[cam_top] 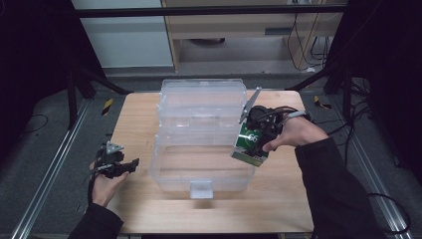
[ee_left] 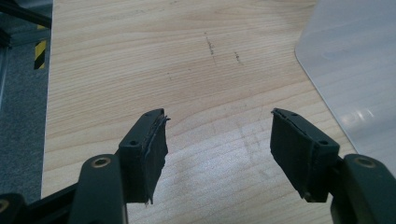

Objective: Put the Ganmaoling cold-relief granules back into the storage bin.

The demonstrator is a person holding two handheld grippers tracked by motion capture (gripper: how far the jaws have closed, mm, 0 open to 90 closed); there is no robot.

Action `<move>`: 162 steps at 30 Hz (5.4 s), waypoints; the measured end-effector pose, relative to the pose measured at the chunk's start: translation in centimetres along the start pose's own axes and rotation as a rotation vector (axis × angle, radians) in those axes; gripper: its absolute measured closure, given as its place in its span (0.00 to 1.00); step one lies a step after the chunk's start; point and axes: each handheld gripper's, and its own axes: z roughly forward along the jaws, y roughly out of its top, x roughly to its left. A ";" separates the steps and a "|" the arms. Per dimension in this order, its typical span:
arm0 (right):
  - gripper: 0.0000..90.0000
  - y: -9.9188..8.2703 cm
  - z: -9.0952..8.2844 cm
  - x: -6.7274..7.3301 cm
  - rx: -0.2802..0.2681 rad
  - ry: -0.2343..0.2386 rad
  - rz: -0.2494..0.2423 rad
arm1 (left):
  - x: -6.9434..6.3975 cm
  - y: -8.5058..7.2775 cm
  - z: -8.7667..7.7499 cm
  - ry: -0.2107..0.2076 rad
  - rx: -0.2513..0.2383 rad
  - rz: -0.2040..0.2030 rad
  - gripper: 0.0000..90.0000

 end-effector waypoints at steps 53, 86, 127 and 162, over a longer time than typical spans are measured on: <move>0.19 2.4 6.2 0.9 0.074 0.084 -0.316 | 0.1 -0.1 0.2 -0.003 0.007 0.001 0.39; 0.19 2.0 9.0 1.0 0.119 0.077 -0.335 | 0.0 -0.2 0.4 -0.003 0.017 0.009 0.39; 0.17 0.1 11.9 1.0 0.052 0.116 -0.264 | -0.2 -0.3 0.6 -0.005 0.021 0.013 0.39; 0.32 -0.4 8.3 1.4 -0.073 0.041 -0.130 | -0.2 0.1 0.0 -0.012 -0.014 0.010 0.39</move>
